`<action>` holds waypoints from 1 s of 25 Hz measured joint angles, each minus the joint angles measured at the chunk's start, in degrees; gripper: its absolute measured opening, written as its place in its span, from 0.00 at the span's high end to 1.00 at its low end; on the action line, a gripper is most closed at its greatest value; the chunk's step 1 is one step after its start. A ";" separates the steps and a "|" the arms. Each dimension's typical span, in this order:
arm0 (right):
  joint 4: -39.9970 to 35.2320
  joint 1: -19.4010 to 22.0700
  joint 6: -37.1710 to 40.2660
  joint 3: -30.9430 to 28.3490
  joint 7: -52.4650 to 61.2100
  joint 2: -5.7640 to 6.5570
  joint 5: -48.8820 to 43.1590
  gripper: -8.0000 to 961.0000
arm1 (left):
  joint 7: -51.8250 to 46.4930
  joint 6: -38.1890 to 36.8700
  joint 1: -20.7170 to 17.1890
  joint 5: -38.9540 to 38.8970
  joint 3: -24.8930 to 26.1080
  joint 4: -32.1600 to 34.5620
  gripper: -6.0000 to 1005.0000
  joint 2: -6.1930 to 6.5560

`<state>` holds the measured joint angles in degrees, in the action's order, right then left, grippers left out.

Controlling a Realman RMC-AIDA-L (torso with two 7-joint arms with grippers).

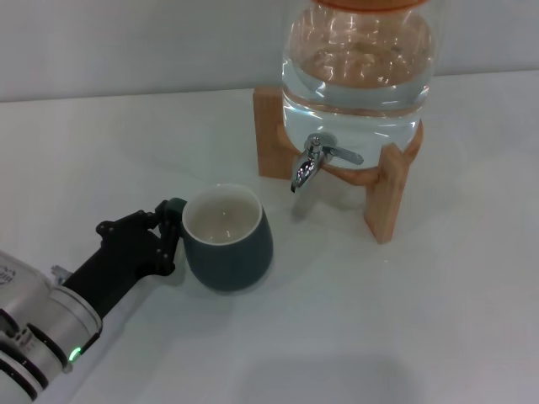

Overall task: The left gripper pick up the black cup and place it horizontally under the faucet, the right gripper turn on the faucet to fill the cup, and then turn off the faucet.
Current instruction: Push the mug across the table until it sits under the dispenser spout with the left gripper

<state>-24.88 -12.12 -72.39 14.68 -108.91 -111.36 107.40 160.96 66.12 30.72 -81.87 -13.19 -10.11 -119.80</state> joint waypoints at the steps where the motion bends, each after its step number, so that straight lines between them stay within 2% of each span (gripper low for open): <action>1: -0.02 0.00 -0.05 0.00 0.04 0.00 0.00 0.12 | 0.00 0.06 0.03 0.38 0.01 -0.35 0.89 0.00; 12: -0.09 -0.01 -0.13 0.09 0.08 0.16 0.00 0.12 | -0.17 0.64 0.00 3.92 0.10 -1.22 0.89 0.08; 25: 0.15 0.07 -0.13 0.09 0.03 0.18 -0.09 0.12 | -0.35 0.99 0.06 4.14 0.32 -1.21 0.89 0.24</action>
<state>-24.72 -12.05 -72.51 14.77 -108.88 -111.17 107.31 160.61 67.11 30.78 -77.73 -12.87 -11.32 -119.56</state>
